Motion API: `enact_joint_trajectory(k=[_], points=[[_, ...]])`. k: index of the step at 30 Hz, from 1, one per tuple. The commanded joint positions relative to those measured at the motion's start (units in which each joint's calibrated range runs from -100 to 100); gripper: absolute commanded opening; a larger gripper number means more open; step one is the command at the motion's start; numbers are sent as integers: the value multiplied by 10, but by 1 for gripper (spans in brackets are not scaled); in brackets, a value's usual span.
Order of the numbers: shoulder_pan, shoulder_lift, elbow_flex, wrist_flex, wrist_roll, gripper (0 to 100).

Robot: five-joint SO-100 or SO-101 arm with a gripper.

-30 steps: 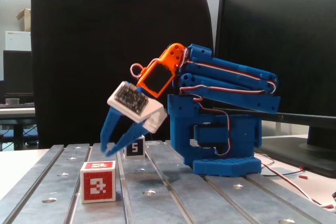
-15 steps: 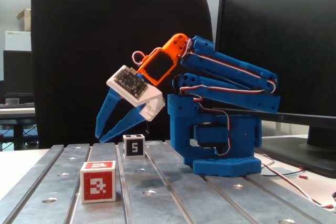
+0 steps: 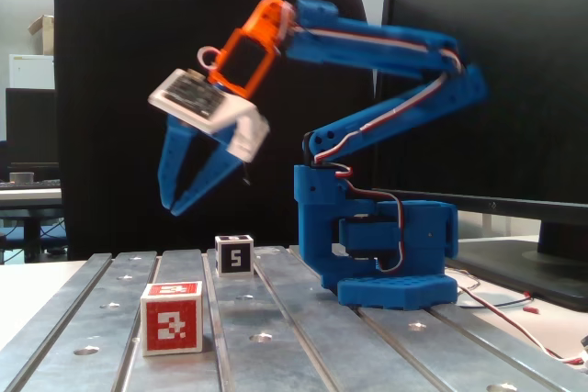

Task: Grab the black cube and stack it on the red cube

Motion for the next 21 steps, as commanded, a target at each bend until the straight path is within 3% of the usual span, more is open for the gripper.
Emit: enact_joint_trajectory(k=[1,8,21], points=[[20,70,-86,13,-3,1],[62,154,-170,50,-88,1],[142,234,-218,80,-174,1]])
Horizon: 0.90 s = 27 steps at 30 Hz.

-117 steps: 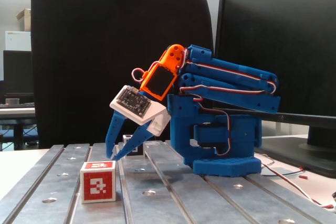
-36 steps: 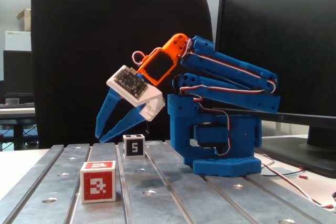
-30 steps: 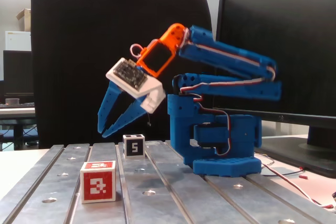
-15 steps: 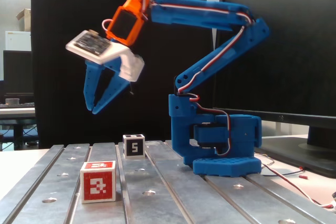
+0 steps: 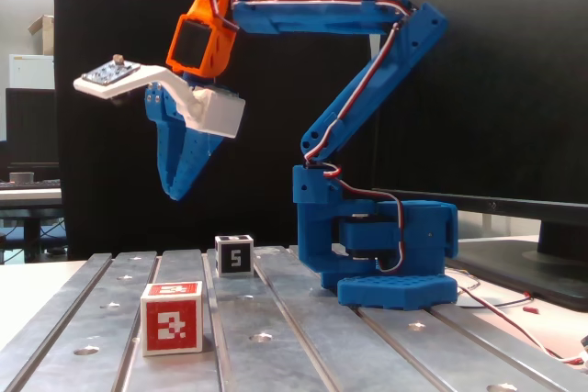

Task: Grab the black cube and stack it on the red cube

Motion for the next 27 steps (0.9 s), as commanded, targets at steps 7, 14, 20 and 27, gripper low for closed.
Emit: enact_joint_trajectory(k=[7,14,20,27], points=[[84,84,-103,80,-43,1],[152,148,-163,110,-44,1],[202,174,-166,107,-42,1],[212,178,-150,106,-43,1]])
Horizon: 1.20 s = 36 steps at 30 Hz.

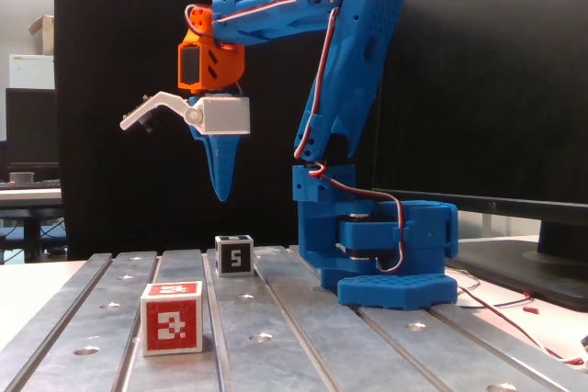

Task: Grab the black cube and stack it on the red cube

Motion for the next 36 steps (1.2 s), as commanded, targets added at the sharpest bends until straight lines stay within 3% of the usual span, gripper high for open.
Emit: enact_joint_trajectory(k=[1,14,28,36], points=[[7,-1,-1,-1,-3,1],[20,-9,62,-19,-43,1],[13,-8,119,-91,-44,2],[13,-9,138,-90,-43,17]])
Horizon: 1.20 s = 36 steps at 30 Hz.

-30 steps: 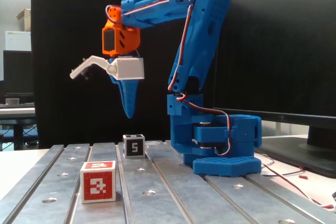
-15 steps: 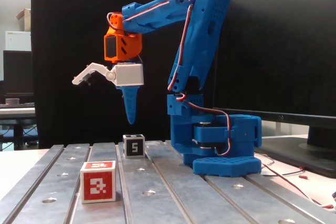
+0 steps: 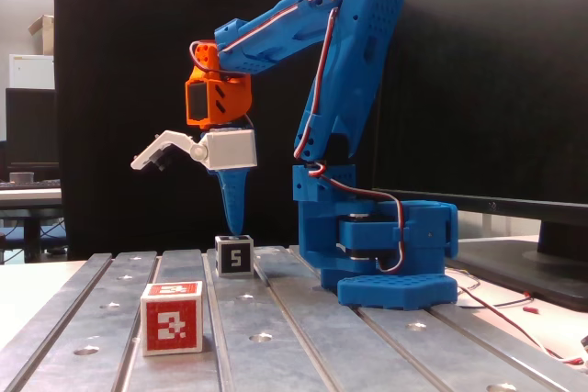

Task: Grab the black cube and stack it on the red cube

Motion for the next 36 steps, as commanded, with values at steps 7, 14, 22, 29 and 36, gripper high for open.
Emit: enact_joint_trajectory(k=[7,14,22,29,36], points=[[0,-9,-6,5,3,21],[-15,-9,-4,27,-1,23],[-15,-9,-9,30,-1,23],[-15,-9,-4,27,1,27],[-15,-9,-3,25,2,28]])
